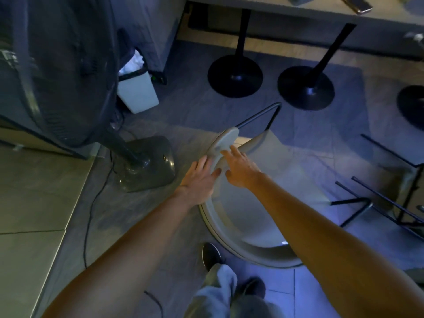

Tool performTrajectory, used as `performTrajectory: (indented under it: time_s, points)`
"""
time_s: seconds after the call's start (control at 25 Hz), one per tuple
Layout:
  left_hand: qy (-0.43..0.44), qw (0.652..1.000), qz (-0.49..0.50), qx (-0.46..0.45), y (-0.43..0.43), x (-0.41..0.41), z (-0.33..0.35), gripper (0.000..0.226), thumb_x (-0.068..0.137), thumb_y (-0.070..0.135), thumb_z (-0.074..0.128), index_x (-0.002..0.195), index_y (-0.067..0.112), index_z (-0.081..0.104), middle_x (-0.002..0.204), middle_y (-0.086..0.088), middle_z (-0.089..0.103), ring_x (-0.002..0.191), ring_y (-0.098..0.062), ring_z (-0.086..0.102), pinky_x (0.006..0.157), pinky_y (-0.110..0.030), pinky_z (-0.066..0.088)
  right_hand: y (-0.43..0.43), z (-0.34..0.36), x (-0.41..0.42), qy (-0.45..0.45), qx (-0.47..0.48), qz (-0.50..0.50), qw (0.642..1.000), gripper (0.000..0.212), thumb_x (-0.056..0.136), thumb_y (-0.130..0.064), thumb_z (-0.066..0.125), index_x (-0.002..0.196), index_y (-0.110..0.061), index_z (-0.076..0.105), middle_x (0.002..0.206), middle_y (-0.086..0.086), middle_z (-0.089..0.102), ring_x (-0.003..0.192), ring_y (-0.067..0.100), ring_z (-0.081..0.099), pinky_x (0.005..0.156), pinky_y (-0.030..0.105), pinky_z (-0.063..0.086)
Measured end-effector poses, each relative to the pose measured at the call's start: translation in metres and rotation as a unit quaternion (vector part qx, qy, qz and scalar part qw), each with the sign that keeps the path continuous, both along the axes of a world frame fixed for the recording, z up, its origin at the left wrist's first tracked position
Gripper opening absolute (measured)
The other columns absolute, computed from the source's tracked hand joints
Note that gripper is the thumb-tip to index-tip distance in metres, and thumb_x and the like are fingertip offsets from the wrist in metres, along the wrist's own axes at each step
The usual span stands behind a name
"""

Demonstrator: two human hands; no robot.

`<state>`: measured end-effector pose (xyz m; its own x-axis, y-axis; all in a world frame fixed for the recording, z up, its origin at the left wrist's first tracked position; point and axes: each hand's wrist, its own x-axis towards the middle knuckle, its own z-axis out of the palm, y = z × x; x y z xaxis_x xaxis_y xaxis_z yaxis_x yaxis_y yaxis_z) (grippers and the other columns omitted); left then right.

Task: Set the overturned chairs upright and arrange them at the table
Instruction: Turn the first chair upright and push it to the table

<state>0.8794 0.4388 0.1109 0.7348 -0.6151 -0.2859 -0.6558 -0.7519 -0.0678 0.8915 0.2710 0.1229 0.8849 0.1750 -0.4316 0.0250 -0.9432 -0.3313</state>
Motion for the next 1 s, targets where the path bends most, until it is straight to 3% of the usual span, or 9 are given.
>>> performTrajectory:
  time_s: [0.16,0.24,0.36,0.48,0.64,0.8,1.0]
  points:
    - [0.122,0.987,-0.076,0.067,-0.005,-0.041,0.026,0.061,0.093,0.06,0.043,0.137,0.018,0.05,0.137,-0.015,0.046,0.131,-0.031,0.035,0.11,-0.047,0.026,-0.008,0.01,-0.064,0.035,0.001,-0.008,0.999,0.06,0.091,-0.021,0.057,0.146,-0.016,0.034,0.146,0.013,0.038,0.131,0.036,0.044,0.102,0.048,0.045]
    - [0.145,0.982,-0.099,0.075,-0.005,-0.071,0.026,0.064,0.086,0.068,0.051,0.127,0.019,0.058,0.125,-0.01,0.055,0.124,-0.028,0.044,0.109,-0.044,0.027,-0.014,0.005,-0.104,0.073,-0.002,-0.015,0.997,0.053,0.093,-0.026,0.054,0.143,-0.015,0.039,0.141,0.017,0.046,0.126,0.037,0.049,0.102,0.048,0.045]
    - [0.153,0.979,-0.118,0.065,-0.004,-0.107,0.01,0.055,0.081,0.061,0.063,0.124,0.026,0.059,0.124,-0.004,0.056,0.125,-0.024,0.047,0.114,-0.041,0.024,-0.013,-0.011,-0.171,0.123,0.004,-0.048,0.991,0.039,0.094,-0.038,0.046,0.124,-0.016,0.056,0.129,0.02,0.06,0.116,0.038,0.059,0.096,0.044,0.049]
    - [0.104,0.983,-0.131,0.08,-0.005,-0.123,-0.009,0.052,0.09,0.045,0.059,0.139,0.032,0.045,0.138,-0.009,0.049,0.135,-0.03,0.038,0.119,-0.046,0.014,-0.006,-0.029,-0.225,0.119,0.007,-0.099,0.988,0.038,0.095,-0.044,0.043,0.114,-0.015,0.059,0.122,0.018,0.064,0.112,0.039,0.06,0.092,0.043,0.049]
    - [0.045,0.987,-0.114,0.104,-0.005,-0.121,-0.023,0.048,0.096,0.044,0.052,0.141,0.029,0.043,0.135,-0.014,0.051,0.134,-0.037,0.035,0.119,-0.046,0.011,0.01,-0.036,-0.247,0.057,-0.014,-0.123,0.991,0.047,0.091,-0.044,0.053,0.127,-0.014,0.05,0.128,0.014,0.06,0.119,0.038,0.053,0.099,0.042,0.039]
    - [-0.016,0.982,-0.144,0.118,0.002,-0.125,-0.03,0.045,0.101,0.032,0.039,0.144,0.021,0.036,0.131,-0.018,0.053,0.126,-0.038,0.044,0.116,-0.049,0.018,0.034,-0.048,-0.25,0.017,-0.079,-0.152,0.985,0.042,0.09,-0.021,0.052,0.131,-0.017,0.046,0.127,0.009,0.059,0.118,0.034,0.049,0.103,0.047,0.029]
    - [-0.061,0.971,-0.193,0.13,0.0,-0.123,-0.025,0.037,0.101,0.025,0.036,0.137,0.014,0.037,0.125,-0.021,0.058,0.116,-0.038,0.055,0.109,-0.051,0.027,0.031,-0.054,-0.252,-0.042,-0.074,-0.158,0.984,0.049,0.082,-0.003,0.05,0.127,-0.022,0.052,0.118,0.003,0.065,0.109,0.03,0.048,0.1,0.048,0.025]
